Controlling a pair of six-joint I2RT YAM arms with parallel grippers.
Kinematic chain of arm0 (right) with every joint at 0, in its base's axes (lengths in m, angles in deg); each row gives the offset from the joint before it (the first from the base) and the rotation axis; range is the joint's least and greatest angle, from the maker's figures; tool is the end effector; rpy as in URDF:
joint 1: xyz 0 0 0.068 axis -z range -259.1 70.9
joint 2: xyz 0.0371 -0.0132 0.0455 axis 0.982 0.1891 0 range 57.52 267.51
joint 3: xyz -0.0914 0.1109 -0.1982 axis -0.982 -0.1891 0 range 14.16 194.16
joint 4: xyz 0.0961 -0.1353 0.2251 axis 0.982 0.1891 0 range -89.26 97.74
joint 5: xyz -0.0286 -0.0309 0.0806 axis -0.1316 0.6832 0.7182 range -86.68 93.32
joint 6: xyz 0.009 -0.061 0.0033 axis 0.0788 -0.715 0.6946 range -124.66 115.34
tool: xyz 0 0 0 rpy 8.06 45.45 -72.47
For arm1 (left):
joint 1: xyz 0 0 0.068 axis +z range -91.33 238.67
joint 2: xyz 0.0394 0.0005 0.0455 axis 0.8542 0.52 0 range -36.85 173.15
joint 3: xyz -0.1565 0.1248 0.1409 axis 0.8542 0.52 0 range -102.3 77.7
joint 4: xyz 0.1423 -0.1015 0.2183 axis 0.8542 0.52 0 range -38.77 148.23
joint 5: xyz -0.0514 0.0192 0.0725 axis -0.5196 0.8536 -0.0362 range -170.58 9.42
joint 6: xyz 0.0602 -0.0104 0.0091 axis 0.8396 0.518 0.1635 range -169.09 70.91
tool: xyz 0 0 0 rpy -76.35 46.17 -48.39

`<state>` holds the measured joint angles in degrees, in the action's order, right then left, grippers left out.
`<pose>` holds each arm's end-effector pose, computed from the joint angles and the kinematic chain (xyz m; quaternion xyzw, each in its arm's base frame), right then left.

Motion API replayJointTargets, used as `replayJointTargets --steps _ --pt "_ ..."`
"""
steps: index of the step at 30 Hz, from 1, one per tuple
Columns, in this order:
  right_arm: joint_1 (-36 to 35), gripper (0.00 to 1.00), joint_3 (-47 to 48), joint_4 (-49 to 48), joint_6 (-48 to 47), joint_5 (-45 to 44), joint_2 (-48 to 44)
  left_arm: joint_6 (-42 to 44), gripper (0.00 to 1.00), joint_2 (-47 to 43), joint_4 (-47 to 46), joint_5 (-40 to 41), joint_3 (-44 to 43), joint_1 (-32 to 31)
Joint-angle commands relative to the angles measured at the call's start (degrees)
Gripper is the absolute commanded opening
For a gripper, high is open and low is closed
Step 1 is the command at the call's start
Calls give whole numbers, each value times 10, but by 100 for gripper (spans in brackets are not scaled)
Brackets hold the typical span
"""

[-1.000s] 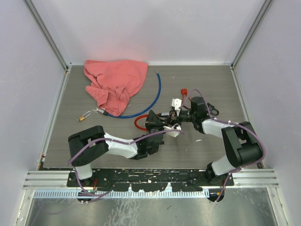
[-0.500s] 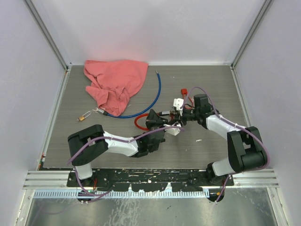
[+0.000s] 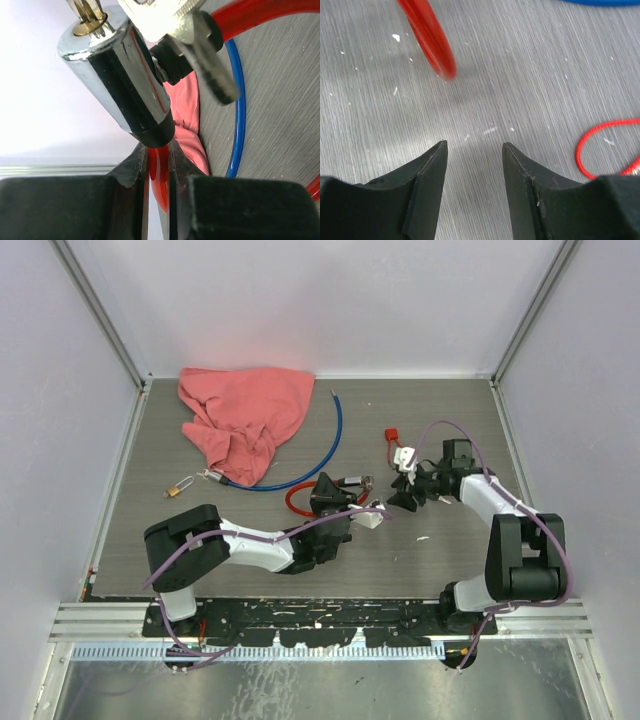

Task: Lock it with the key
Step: Lock the lock.

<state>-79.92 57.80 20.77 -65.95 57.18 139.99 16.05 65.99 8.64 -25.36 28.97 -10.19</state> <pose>0.2847 0.0417 0.1405 -0.5472 0.6730 0.2565 0.4264 0.1708 -0.3355 0.1435 0.5172 0.5380 0.3406 0.5718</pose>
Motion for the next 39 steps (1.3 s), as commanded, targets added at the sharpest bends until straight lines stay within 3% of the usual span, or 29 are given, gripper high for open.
replayJointTargets --steps 1,6,12,16,22,28,39 --pt "54 53 59 101 -82 32 -24 -16 0 2 46 -8 4 6" --pt "103 51 193 249 -93 104 -11 -20 0 4 53 -8 3 6" --pt "96 54 364 476 -64 215 35 -29 0 -3 72 -8 0 6" --pt "68 52 402 541 -18 232 56 -31 0 -1 79 -9 -1 6" --pt "18 49 374 501 85 207 37 -37 0 1 88 -13 -9 6" --pt "-14 49 298 270 284 126 -9 -38 0 6 91 -15 -17 6" --pt "-55 44 273 236 302 89 -12 -41 0 7 90 -12 -11 6"
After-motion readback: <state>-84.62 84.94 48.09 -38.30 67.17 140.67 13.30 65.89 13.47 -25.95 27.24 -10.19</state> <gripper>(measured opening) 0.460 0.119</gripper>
